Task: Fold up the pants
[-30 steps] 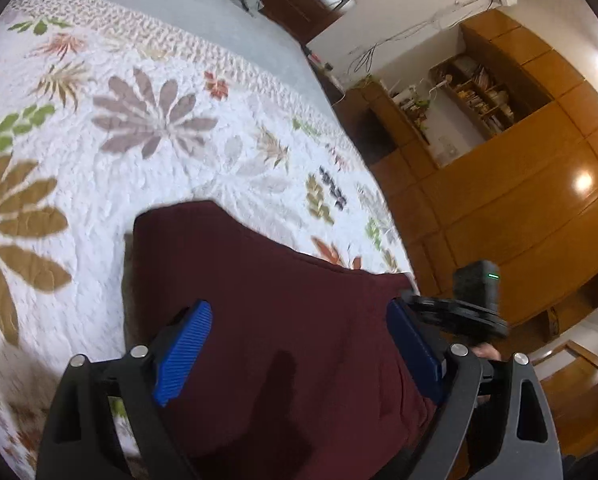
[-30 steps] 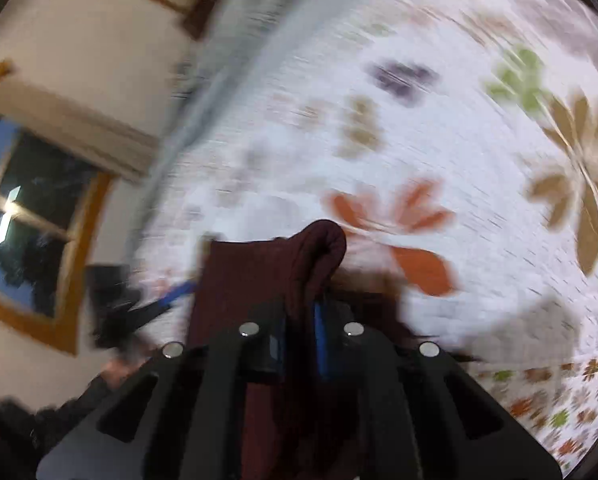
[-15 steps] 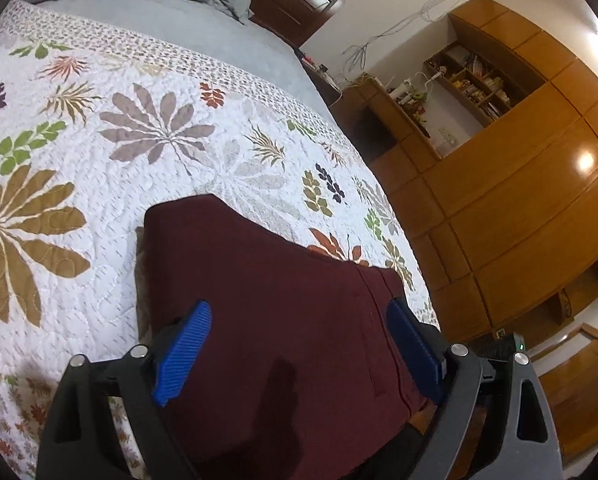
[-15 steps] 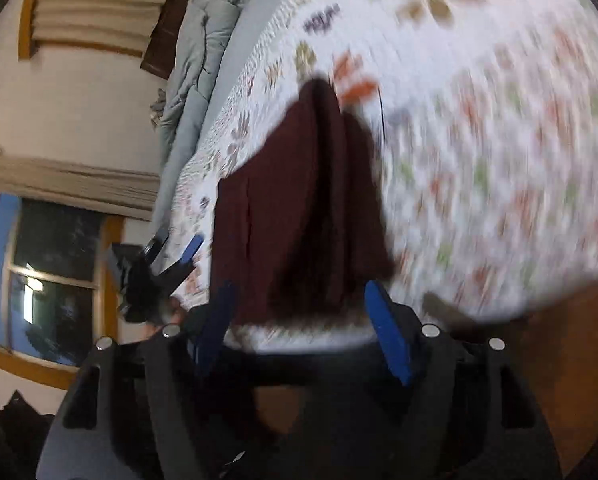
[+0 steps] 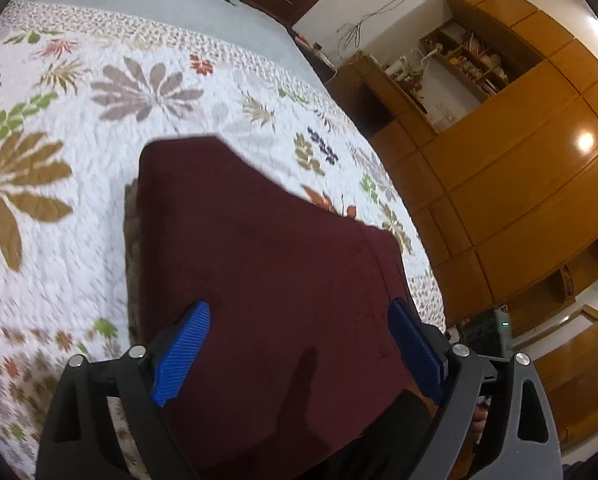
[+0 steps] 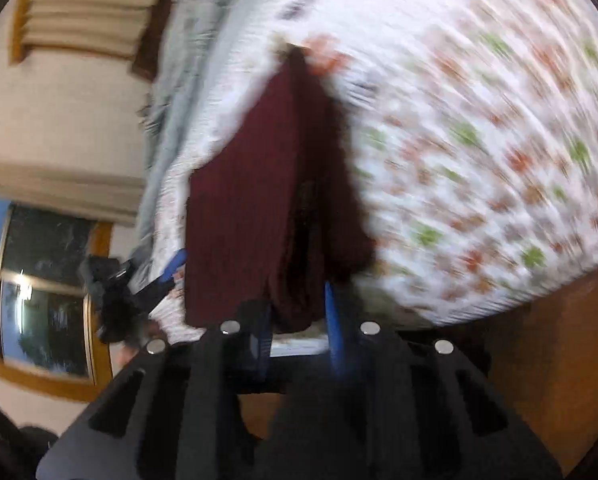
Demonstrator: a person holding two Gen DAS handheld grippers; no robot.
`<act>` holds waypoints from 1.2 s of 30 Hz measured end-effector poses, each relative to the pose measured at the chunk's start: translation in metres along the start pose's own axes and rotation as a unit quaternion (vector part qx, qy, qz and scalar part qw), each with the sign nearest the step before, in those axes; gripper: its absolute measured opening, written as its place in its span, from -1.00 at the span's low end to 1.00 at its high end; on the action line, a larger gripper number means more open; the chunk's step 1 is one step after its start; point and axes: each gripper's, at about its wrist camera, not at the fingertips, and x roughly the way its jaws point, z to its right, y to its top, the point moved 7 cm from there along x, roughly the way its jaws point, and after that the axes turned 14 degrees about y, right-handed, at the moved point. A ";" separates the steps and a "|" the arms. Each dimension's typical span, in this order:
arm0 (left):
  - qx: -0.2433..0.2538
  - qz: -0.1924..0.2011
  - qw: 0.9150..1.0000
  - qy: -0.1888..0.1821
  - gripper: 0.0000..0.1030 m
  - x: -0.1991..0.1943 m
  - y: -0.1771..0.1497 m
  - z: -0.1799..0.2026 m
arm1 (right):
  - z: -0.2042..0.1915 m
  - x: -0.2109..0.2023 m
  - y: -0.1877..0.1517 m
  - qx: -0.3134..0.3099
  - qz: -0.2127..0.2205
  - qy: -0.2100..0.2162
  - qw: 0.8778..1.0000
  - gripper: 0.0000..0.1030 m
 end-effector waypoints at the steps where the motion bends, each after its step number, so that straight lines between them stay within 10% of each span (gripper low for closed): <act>1: 0.001 0.000 1.000 0.003 0.76 0.000 -0.001 0.000 | 0.004 0.004 -0.003 -0.004 -0.008 -0.005 1.000 -0.38; 9: 0.034 0.021 0.998 -0.041 0.79 -0.021 0.051 0.023 | -0.089 -0.050 0.023 -0.135 0.059 -0.022 0.989 -0.08; 15: -0.019 -0.091 0.993 -0.071 0.74 0.053 0.091 -0.001 | -0.100 0.053 0.032 -0.141 -0.063 0.028 0.988 -0.08; 18: -0.056 -0.149 0.986 -0.045 -0.14 0.092 0.086 -0.042 | -0.058 0.062 0.033 -0.102 -0.083 0.024 0.991 -1.00; 22: -0.095 -0.156 0.981 -0.060 -0.94 0.100 0.081 -0.074 | -0.023 0.043 0.031 -0.037 -0.080 0.096 0.991 -1.00; 24: -0.101 -0.150 0.981 -0.076 -0.95 0.095 0.079 -0.075 | -0.033 0.034 0.029 -0.064 -0.084 0.079 0.991 -1.00; 26: -0.094 -0.131 0.984 -0.081 -0.54 0.076 0.086 -0.070 | -0.053 0.024 0.036 -0.077 -0.076 0.083 0.991 -0.30; 28: -0.078 -0.083 0.991 -0.077 0.64 0.044 0.092 -0.061 | -0.080 0.015 0.057 -0.097 -0.052 0.092 0.990 -0.12; 33: 0.013 -0.030 0.995 -0.095 0.67 -0.023 0.051 -0.003 | -0.105 0.035 0.111 -0.100 -0.040 0.116 0.987 -0.12; 36: 0.033 -0.083 0.991 -0.103 0.58 -0.008 -0.002 0.007 | -0.083 0.062 0.132 -0.066 -0.050 0.124 0.989 -0.16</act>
